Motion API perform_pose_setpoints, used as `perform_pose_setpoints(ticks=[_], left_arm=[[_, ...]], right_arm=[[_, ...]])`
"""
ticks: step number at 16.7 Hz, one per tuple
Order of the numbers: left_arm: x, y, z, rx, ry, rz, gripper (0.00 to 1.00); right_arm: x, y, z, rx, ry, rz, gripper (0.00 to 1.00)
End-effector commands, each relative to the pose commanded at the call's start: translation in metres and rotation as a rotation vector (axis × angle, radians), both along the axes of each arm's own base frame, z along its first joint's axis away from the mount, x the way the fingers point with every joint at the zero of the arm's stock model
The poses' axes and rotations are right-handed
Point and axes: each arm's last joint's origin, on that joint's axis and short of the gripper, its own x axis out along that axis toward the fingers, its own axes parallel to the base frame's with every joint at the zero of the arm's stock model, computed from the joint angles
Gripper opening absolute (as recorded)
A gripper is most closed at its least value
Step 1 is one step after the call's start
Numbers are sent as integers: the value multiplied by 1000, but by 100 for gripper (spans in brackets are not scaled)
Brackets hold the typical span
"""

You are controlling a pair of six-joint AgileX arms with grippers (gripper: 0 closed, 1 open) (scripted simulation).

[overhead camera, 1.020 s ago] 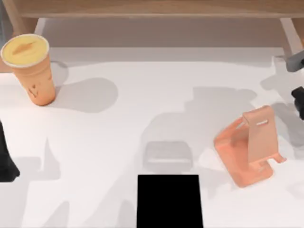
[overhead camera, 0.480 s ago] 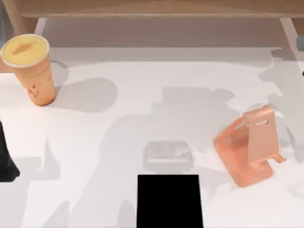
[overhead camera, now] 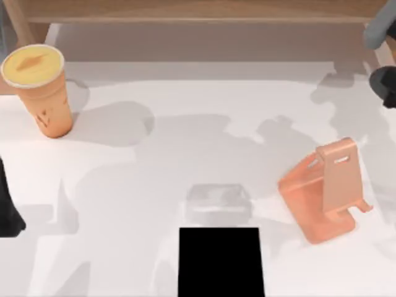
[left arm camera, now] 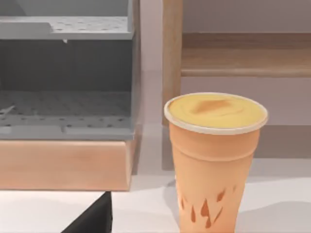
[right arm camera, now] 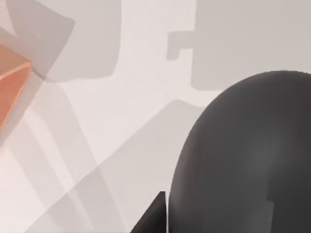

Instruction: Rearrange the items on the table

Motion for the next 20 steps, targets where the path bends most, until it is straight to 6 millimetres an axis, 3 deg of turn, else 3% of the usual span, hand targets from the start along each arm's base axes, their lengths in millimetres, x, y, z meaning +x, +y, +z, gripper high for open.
perform_pose_setpoints(ticks=[5,9,12,15,20], left_arm=[[0,0,0,0,0,0,100],[0,0,0,0,0,0,100],[0,0,0,0,0,0,100],[0,0,0,0,0,0,100],[0,0,0,0,0,0,100]], right_arm=[[-12,71,28,-46,-230,646,0],[-40,145,28,-116,-354,1182,0],[-72,197,7,-158,-359,1521,0],[-109,237,-28,-195,-278,1807,0],[-164,270,-89,-244,-50,2121,0]])
